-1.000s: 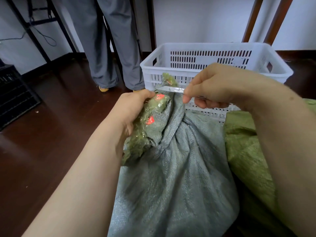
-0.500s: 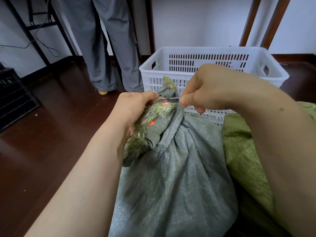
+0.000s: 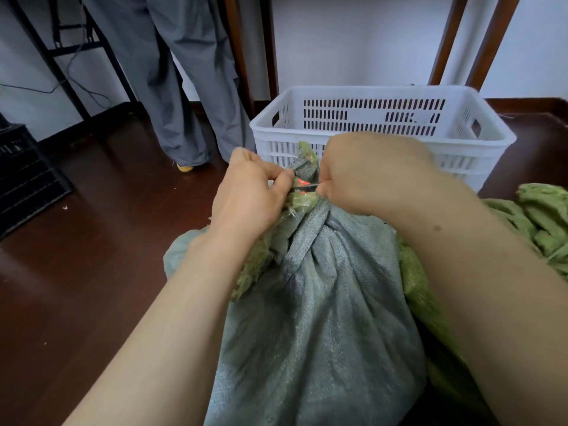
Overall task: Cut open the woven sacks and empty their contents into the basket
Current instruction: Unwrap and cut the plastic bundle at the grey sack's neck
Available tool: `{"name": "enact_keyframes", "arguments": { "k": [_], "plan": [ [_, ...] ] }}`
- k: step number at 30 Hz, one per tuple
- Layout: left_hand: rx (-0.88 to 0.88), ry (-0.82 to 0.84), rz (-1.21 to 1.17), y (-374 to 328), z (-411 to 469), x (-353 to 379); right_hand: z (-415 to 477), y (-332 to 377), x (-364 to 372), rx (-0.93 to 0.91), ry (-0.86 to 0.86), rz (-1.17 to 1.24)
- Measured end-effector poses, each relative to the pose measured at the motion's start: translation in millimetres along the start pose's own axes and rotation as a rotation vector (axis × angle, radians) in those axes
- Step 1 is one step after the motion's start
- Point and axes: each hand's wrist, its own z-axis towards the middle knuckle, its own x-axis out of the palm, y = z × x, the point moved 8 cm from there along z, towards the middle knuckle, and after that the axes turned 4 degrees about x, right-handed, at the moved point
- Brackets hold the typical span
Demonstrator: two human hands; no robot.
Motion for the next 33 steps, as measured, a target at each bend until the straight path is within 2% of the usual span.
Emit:
{"name": "enact_keyframes", "arguments": {
  "k": [3,8,10,13,16,18,20,22,27,30,33],
  "plan": [
    [0.028,0.068,0.114,0,-4,8,1,1,4,0.01,0.007,-0.012],
    [-0.083,0.059,0.305,-4,-16,15,5,0,15,0.026,0.039,-0.011],
    [-0.116,0.064,0.288,-2,-19,20,7,0,18,0.03,0.053,-0.01],
    [-0.188,0.121,0.095,9,-17,26,10,-1,27,0.035,0.098,-0.021],
    [-0.306,0.278,-0.226,15,-25,37,12,-7,42,0.057,0.167,-0.043],
    [-0.332,0.474,-0.189,16,-37,50,14,-12,56,0.071,0.225,-0.057],
    [-0.33,0.572,-0.041,23,-44,60,17,-17,68,0.08,0.263,-0.058],
    [-0.303,0.559,0.048,29,-45,65,18,-20,80,0.084,0.294,-0.045],
    [-0.157,0.361,0.157,23,-38,54,21,-25,95,0.078,0.327,0.038],
    [-0.118,0.324,0.128,17,-38,51,22,-22,97,0.075,0.359,0.111],
    [-0.134,0.372,0.024,15,-39,53,20,-18,96,0.065,0.391,0.149]
  ]
}}
